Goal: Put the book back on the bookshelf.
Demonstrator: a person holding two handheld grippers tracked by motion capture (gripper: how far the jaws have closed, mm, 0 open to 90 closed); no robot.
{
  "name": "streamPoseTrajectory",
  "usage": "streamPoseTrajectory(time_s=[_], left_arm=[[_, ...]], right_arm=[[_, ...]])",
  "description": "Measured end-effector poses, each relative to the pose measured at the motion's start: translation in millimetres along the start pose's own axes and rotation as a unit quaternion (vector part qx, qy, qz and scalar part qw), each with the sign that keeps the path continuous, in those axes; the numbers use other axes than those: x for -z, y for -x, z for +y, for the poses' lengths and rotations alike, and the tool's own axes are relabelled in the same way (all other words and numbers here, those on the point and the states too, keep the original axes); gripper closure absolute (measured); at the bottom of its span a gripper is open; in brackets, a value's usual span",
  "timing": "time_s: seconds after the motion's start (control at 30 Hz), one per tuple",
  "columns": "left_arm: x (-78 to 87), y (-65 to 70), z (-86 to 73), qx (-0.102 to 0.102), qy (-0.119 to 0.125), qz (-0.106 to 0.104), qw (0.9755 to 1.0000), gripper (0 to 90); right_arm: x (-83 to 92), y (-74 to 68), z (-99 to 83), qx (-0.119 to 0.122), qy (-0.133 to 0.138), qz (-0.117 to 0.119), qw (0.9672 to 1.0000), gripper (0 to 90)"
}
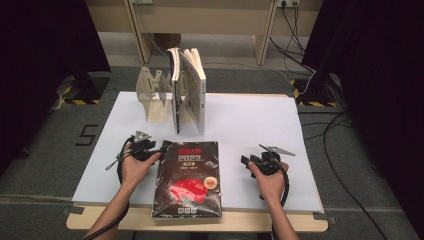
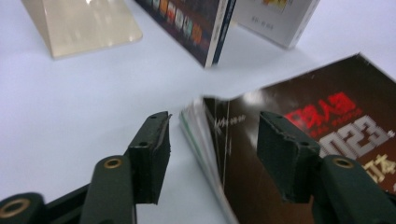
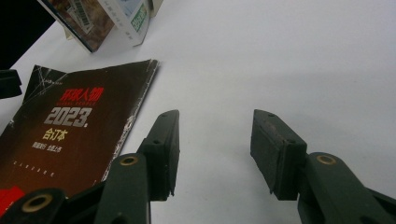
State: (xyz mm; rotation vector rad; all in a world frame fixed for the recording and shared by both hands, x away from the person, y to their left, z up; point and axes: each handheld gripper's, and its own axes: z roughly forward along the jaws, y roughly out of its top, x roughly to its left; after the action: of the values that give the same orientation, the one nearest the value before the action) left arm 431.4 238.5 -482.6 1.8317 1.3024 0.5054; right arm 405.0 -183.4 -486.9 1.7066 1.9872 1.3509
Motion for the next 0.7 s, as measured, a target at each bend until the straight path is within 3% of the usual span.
streamPoseTrajectory(time_s=[0.23, 0.5, 0.7], left_arm=[[-8.3, -0.7, -9.2, 0.001, -0.028, -0.015, 0.9995, 53.2], [-9.7, 0.6, -10.9, 0.021, -0.032, -0.034, 0.9987, 59.2], [-9.0, 1.2, -11.2, 0.012, -0.034, -0.032, 0.9988, 61.1]], right_arm=[[-7.4, -8.9, 7.1, 0.008, -0.016, -0.003, 0.9998, 52.9], [-17.6, -14.9, 14.2, 0.025, -0.027, -0.005, 0.9993, 52.7], [-26.0, -19.7, 19.3, 0.027, -0.036, -0.002, 0.999, 52.5]])
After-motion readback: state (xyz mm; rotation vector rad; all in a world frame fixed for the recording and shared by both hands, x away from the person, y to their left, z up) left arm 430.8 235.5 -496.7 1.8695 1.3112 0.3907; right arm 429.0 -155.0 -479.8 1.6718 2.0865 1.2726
